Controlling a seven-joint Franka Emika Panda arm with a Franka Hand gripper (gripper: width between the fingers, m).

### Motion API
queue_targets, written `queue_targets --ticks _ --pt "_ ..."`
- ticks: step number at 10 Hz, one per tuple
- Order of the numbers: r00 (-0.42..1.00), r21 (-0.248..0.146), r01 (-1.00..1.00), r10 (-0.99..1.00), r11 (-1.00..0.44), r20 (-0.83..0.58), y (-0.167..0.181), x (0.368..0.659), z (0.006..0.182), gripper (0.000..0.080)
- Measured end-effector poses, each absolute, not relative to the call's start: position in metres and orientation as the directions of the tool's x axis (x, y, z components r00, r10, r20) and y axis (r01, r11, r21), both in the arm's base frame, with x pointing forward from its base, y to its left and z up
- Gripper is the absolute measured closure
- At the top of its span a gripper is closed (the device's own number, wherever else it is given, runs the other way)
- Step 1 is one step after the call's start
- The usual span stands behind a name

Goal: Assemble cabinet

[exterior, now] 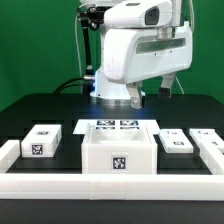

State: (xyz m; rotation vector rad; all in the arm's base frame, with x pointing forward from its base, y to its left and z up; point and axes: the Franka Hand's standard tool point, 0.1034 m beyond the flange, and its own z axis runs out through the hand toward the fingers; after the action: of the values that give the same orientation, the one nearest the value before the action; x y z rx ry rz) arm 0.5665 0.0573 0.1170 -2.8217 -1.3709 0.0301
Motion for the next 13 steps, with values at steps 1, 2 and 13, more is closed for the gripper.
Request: queue_targets --ticks 1,2,13 --pt "0.618 -0.012 0.786 0.786 -0.618 -0.015 0.057 0.566 0.117 0.015" --pt "0.618 -0.012 0.786 0.786 -0.618 -0.015 0.057 0.566 0.117 0.015" --pt "0.347 0.027 0.938 0.938 -0.347 0.006 0.046 0.501 0.087 0.015"
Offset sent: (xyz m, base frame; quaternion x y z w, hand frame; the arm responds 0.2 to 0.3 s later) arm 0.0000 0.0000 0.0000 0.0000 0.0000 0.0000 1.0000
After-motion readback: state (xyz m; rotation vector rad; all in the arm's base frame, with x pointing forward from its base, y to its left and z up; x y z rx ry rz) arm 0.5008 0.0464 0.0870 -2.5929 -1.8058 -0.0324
